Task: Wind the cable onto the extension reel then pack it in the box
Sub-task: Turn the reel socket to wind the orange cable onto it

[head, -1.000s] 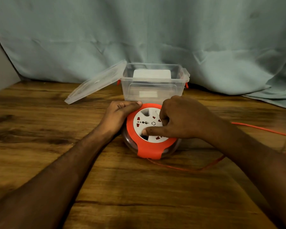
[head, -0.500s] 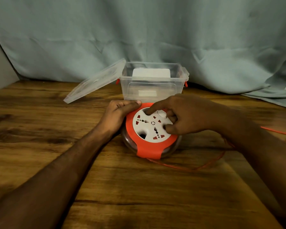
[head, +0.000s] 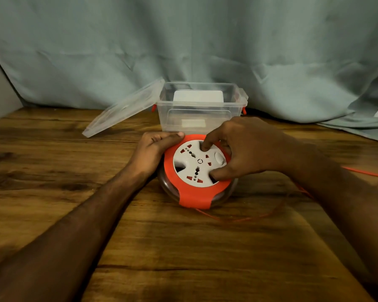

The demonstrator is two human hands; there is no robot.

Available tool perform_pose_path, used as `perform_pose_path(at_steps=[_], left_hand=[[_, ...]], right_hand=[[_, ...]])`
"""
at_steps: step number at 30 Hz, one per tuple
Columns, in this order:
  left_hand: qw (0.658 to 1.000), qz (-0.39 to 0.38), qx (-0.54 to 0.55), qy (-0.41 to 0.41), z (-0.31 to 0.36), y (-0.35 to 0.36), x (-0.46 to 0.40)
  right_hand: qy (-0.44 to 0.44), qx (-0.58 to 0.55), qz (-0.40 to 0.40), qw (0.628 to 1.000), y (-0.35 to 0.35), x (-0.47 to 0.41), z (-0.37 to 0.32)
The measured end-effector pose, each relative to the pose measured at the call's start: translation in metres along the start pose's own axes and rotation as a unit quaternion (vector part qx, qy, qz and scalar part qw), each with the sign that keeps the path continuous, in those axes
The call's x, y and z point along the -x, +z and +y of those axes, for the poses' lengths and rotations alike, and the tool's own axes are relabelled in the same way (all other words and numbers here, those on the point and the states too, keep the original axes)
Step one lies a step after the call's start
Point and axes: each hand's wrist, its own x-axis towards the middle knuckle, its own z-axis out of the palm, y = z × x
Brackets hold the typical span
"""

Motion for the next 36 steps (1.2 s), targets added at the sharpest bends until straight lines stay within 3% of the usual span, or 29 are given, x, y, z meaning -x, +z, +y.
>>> perform_pose_path(at_steps=[9,17,22,30,36], left_hand=[[1.000,0.011,-0.005,0.006,-0.004,-0.001,-0.002],[1.000,-0.003,-0.018,0.001,-0.001,-0.001,-0.001],[0.999,-0.013,-0.033,0.001,0.001,0.000,0.000],[0.999,-0.019,-0.035,-0.003,-0.001,-0.002,-0.001],[0.999,-0.017,-0.031,0.003,-0.002,-0.001,-0.002]], right_hand=[[-0.002,0.057,0.057,0.997,0.011,-0.004,-0.009],[0.028,0.036,0.073,0.996,0.014,-0.003,-0.025],[0.047,0.024,0.054,0.997,0.018,-0.004,-0.028],[0.007,-0.044,0.053,0.998,0.001,-0.002,-0.011],[-0.027,-0.078,-0.035,0.996,-0.006,0.002,-0.003]])
